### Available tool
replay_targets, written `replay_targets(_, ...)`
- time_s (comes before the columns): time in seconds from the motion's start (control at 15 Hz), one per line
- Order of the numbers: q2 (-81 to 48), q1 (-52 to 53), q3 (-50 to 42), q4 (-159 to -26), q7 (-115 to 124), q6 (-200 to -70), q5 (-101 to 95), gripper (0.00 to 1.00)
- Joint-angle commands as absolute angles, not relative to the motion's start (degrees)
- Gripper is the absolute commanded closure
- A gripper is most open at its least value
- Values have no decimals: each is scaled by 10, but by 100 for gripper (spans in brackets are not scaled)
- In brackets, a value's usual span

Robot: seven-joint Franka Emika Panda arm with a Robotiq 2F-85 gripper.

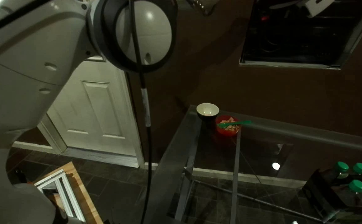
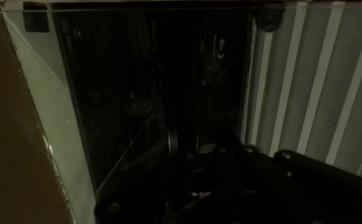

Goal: Press a button on the black machine in the wall

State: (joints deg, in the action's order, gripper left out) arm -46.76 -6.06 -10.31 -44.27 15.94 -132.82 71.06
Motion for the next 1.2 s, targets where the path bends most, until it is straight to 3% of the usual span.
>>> replay_targets(0.0, -415, -28, -156, -513, 249, -1321, 644, 100)
replay_targets(0.4, -359, 46, -241, -575, 323, -1254, 505, 100)
replay_targets(0.93, -279, 183, -303, -679, 234, -1269, 340, 100)
replay_targets(1.0, -269, 198, -306, -692, 224, -1275, 329, 74)
replay_targets(1.13, -248, 229, -318, -719, 226, -1290, 304, 67)
